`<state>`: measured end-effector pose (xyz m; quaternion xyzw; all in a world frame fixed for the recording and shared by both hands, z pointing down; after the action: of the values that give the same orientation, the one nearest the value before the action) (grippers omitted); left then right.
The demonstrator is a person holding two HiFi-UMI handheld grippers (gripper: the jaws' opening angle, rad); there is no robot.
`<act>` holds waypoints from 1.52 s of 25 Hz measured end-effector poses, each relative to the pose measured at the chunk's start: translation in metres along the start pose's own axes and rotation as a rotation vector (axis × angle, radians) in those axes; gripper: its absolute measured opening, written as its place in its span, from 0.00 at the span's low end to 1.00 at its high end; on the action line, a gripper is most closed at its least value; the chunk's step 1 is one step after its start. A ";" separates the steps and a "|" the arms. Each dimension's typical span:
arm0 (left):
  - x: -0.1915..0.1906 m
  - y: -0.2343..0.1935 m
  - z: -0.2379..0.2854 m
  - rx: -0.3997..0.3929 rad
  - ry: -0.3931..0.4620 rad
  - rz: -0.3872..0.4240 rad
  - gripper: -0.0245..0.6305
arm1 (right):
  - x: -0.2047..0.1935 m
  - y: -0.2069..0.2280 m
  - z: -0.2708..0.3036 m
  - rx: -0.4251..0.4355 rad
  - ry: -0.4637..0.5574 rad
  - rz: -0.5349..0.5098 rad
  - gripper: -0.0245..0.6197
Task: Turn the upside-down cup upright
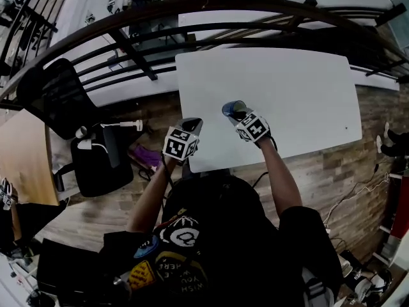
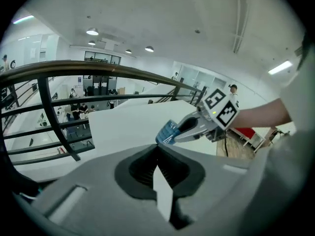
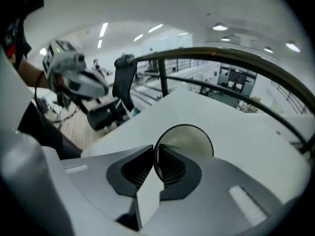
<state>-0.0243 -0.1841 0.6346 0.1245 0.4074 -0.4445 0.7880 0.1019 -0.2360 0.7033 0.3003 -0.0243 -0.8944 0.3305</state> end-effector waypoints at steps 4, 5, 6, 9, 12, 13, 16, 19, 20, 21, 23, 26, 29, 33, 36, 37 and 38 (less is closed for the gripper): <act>-0.004 0.006 -0.012 0.007 -0.001 0.005 0.04 | 0.004 0.001 0.036 -0.092 -0.304 -0.319 0.09; -0.005 0.005 -0.014 0.009 -0.001 0.004 0.04 | 0.006 0.001 0.042 -0.099 -0.366 -0.375 0.09; -0.007 0.004 -0.016 0.012 -0.004 0.006 0.04 | 0.009 0.001 0.046 -0.101 -0.423 -0.418 0.09; -0.011 -0.002 -0.025 0.025 -0.014 0.014 0.04 | 0.019 0.004 0.053 -0.102 -0.503 -0.470 0.10; -0.010 -0.005 -0.034 0.023 0.005 0.016 0.04 | 0.028 0.002 0.046 -0.127 -0.415 -0.442 0.14; -0.009 -0.005 -0.037 0.019 0.012 0.019 0.04 | 0.030 0.001 0.040 -0.142 -0.367 -0.413 0.17; -0.009 -0.007 -0.039 -0.001 0.029 0.031 0.04 | 0.028 -0.002 0.016 -0.203 -0.225 -0.293 0.21; -0.008 -0.003 -0.040 -0.028 0.030 0.069 0.04 | 0.014 -0.009 -0.010 -0.259 -0.103 -0.139 0.21; -0.005 0.000 -0.040 -0.039 0.034 0.084 0.04 | 0.008 -0.015 -0.021 -0.261 -0.054 -0.071 0.20; -0.003 0.005 -0.040 -0.050 0.040 0.096 0.04 | 0.001 -0.026 -0.031 -0.251 0.000 0.003 0.14; 0.000 0.017 -0.042 -0.073 0.050 0.115 0.04 | -0.013 -0.056 -0.049 -0.205 0.126 0.147 0.04; 0.004 0.033 -0.045 -0.101 0.064 0.139 0.04 | -0.024 -0.101 -0.074 -0.151 0.363 0.386 0.04; 0.003 0.054 -0.049 -0.123 0.082 0.138 0.04 | -0.036 -0.141 -0.092 -0.072 0.567 0.594 0.04; -0.007 0.100 -0.060 -0.158 0.109 0.142 0.04 | -0.055 -0.179 -0.108 -0.021 0.605 0.575 0.04; -0.009 0.139 -0.068 -0.163 0.121 0.144 0.04 | -0.067 -0.190 -0.136 -0.029 0.667 0.579 0.04; -0.012 0.154 -0.071 -0.154 0.121 0.151 0.04 | -0.074 -0.195 -0.148 -0.037 0.683 0.581 0.04; -0.015 0.170 -0.076 -0.144 0.118 0.164 0.04 | -0.084 -0.201 -0.159 -0.049 0.695 0.578 0.04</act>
<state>0.0678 -0.0352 0.5692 0.1264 0.4725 -0.3400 0.8033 0.1247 -0.0041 0.5681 0.5558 0.0265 -0.6119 0.5622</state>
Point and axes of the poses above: the fingertips, and each gripper's own axes: z forward along the fingers, y to its right, x out of its top, the point moved 2 cm from there along -z, backward along the fingers, and after that the axes turned 11 degrees about z, right-handed, at the moved point
